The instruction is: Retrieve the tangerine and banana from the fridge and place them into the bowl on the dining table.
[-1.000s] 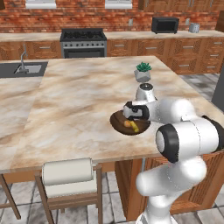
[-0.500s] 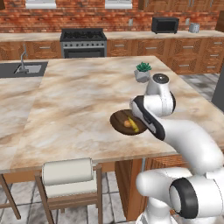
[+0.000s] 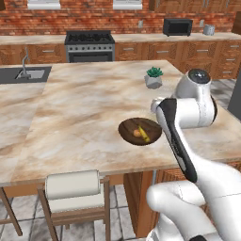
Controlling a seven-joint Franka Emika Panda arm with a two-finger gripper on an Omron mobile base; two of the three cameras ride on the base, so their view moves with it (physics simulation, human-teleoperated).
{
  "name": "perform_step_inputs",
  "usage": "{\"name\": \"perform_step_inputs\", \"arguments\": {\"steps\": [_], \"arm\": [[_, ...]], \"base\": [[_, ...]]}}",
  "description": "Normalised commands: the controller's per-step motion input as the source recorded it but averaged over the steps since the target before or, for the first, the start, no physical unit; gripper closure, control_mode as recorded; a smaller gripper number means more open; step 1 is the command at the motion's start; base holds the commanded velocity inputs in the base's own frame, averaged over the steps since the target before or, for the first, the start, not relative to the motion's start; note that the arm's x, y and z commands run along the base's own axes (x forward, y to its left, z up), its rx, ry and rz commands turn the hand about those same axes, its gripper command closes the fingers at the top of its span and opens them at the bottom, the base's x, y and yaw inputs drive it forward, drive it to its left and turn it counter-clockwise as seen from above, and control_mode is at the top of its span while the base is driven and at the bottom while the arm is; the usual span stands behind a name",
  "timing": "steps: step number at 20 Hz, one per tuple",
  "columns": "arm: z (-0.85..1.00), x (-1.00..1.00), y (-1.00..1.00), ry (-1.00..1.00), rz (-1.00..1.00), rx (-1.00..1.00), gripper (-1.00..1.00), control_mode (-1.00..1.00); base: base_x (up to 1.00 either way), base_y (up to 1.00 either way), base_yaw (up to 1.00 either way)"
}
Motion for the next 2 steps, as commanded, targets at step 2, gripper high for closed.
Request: {"name": "perform_step_inputs", "arguments": {"steps": [2], "arm": [[0.45,-1.0,0.0,-0.25,0.0,0.0,-1.0,-1.0]], "base": [[0.0,0.0,0.0]]}}
